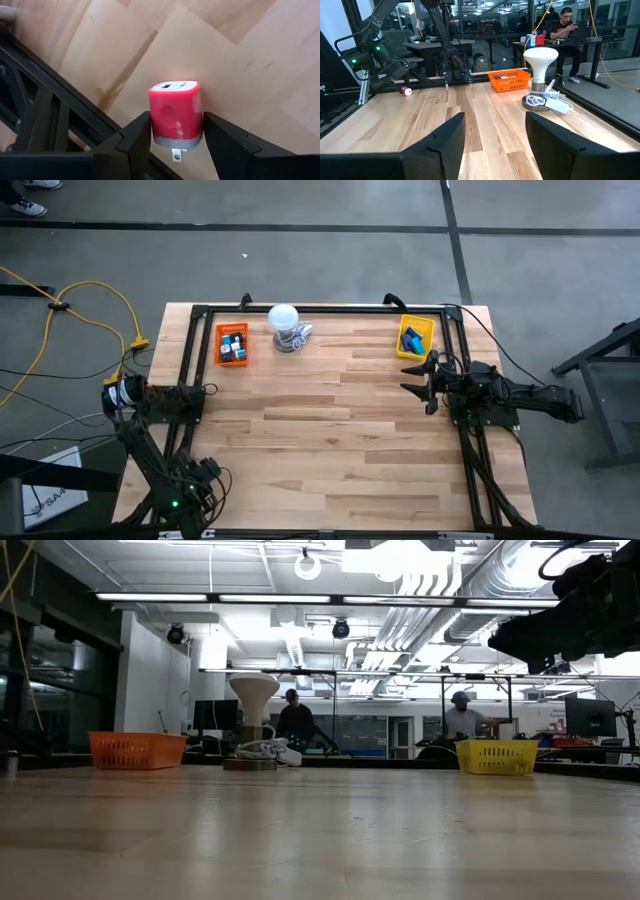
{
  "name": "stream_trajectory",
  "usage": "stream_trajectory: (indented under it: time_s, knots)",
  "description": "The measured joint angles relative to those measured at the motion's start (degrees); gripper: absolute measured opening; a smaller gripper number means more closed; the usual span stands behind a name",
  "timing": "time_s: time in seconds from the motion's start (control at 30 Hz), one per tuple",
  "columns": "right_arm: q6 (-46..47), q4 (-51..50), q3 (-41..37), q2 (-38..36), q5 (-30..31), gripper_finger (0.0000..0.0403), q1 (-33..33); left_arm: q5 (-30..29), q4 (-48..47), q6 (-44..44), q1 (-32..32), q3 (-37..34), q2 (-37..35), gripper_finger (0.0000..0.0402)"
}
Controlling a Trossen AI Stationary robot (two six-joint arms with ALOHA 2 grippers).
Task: Pick & Place Office items
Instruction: Put the pink charger adapter into the orange basket
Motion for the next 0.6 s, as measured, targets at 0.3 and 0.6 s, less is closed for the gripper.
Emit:
stream_trajectory:
  time_s: [0.3, 0.6]
  knots:
    - [0.0, 0.0, 0.0, 0.0, 0.0, 0.0195, 0.0, -0.9, 0.3, 0.4, 0.0, 0.0, 0.0, 0.0167]
    - [0.0, 0.0, 0.0, 0.0, 0.0, 0.0195, 0.0, -1.0, 0.0, 0.4, 0.0, 0.0, 0.0, 0.014]
